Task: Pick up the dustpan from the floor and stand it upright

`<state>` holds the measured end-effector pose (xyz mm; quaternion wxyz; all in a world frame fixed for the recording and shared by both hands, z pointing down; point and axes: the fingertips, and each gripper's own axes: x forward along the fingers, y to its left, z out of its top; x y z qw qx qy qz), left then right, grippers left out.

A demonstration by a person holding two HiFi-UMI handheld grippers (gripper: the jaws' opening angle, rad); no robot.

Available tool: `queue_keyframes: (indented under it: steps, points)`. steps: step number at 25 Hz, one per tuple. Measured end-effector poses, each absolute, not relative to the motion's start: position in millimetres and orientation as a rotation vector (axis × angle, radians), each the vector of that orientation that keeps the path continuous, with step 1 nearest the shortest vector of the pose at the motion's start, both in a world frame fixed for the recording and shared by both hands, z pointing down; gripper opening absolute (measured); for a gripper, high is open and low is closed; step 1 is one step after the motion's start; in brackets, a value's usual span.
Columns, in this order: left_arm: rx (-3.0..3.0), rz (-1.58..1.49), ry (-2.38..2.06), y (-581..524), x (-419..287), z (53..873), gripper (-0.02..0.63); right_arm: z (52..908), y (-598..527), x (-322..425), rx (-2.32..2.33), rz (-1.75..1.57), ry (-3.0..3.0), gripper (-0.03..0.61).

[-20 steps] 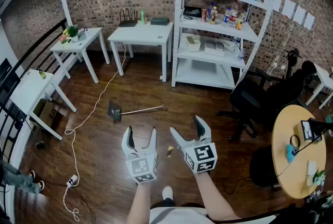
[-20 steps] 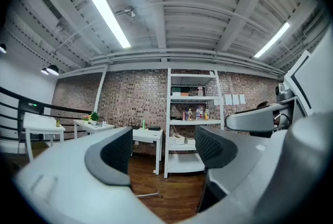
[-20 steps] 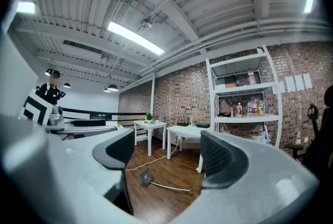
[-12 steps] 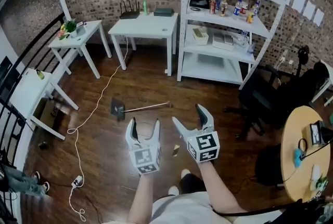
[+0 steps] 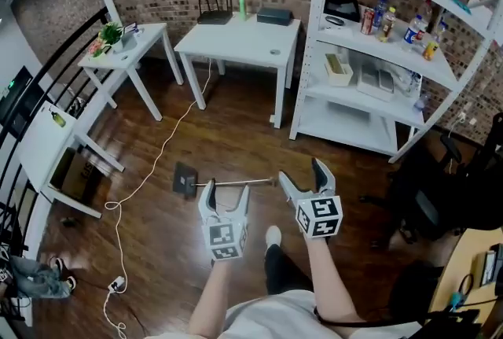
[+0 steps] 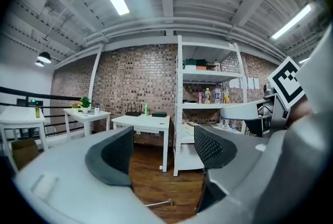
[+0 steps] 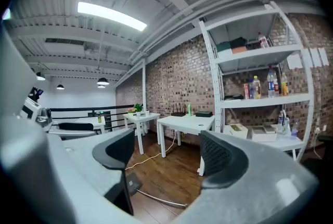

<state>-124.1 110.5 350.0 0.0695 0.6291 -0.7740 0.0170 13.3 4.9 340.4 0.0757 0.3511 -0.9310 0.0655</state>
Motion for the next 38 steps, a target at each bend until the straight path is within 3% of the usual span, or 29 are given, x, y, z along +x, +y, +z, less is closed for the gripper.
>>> queue_keyframes:
  steps: [3,5,14,23,30,32,38]
  points:
    - [1.875,0.114,-2.306,35,-154,359,0.363,354,-78,-5,1.077,0.285,-2.771,0.383]
    - [1.840,0.151,-2.296,-6,-171,372,0.302,364,-126,-12,1.096,0.338,-2.774,0.383]
    - [1.725,0.338,-1.994,-85,-192,521,0.357,476,-165,-49,0.871,0.525,-2.767,0.383]
    - [1.699,0.591,-1.610,-126,-158,738,0.379,603,-169,-42,1.002,0.782,-2.645,0.383]
    - [1.573,0.567,-1.368,-127,-91,920,0.396,720,-180,-15,1.056,0.876,-2.494,0.383]
    - [1.551,0.517,-1.352,-130,-74,969,0.359,751,-182,-9,1.057,0.922,-2.470,0.383]
    - [1.443,0.485,-1.369,-164,-87,1109,0.359,850,-202,-25,0.975,0.977,-2.463,0.383]
